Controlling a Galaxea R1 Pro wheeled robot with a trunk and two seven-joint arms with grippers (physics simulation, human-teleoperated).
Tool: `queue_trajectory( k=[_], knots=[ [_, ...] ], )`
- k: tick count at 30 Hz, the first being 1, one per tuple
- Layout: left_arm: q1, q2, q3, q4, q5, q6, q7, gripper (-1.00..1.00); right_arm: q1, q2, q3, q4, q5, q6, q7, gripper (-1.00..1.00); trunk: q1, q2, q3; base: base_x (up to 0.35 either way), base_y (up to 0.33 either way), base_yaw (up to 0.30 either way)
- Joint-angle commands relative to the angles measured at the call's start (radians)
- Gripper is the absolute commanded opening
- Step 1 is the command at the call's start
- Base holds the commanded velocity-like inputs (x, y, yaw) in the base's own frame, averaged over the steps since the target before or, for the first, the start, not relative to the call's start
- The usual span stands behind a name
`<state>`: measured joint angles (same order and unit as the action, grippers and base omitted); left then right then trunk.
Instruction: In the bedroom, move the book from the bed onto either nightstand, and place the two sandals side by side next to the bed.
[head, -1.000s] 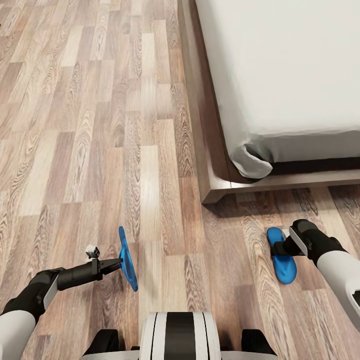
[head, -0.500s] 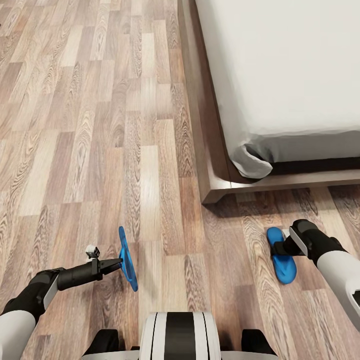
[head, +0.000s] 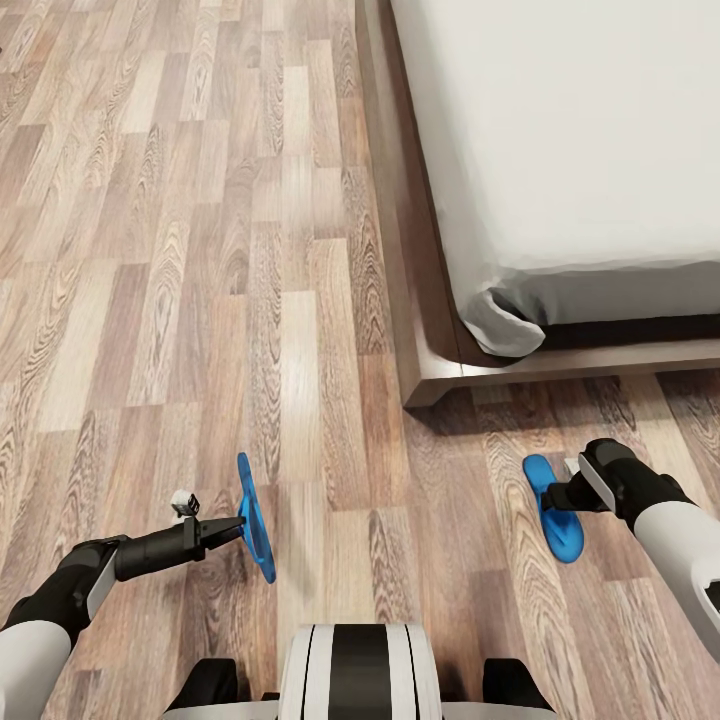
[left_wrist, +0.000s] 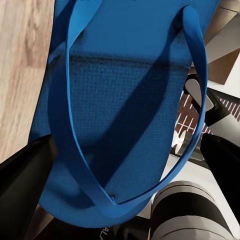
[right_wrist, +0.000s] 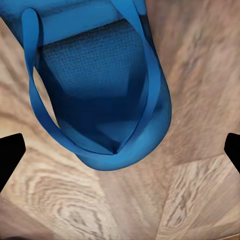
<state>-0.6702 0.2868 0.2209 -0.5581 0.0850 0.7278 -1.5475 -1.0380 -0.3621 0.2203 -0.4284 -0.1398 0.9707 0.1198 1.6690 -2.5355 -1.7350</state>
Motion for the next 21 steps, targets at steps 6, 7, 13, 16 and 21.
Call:
queue_trajectory(
  k=[6, 7, 13, 16, 21],
  knots=[
    [0.0, 0.001, 0.001, 0.0, -0.001, 0.01, -0.003, -1.0, 0.0, -0.001, 0.008, -0.001, -0.009, 0.004, -0.001, 1.0, 0.0, 0.0, -0.001, 0.0, 0.0, 0.0],
    [0.0, 0.001, 0.001, 0.0, -0.001, 0.01, -0.003, -1.0, 0.0, -0.001, 0.008, -0.001, -0.009, 0.004, -0.001, 1.0, 0.0, 0.0, -0.001, 0.0, 0.0, 0.0],
    [0.0, 0.002, 0.001, 0.0, -0.001, 0.01, -0.003, -1.0, 0.0, 0.0, 0.008, -0.001, -0.009, 0.004, 0.0, 1.0, -0.001, 0.0, 0.003, 0.0, 0.0, 0.0],
    [0.0, 0.003, 0.002, 0.0, -0.001, 0.01, -0.003, -1.0, 0.0, 0.0, 0.008, -0.001, -0.01, 0.004, 0.0, 1.0, -0.002, 0.001, 0.015, 0.0, 0.0, 0.0],
    [0.0, 0.005, 0.002, 0.0, -0.001, 0.01, -0.002, -1.0, 0.0, -0.001, 0.006, -0.001, -0.011, 0.003, 0.0, 1.0, -0.004, 0.002, 0.034, 0.0, 0.0, 0.0]
  ],
)
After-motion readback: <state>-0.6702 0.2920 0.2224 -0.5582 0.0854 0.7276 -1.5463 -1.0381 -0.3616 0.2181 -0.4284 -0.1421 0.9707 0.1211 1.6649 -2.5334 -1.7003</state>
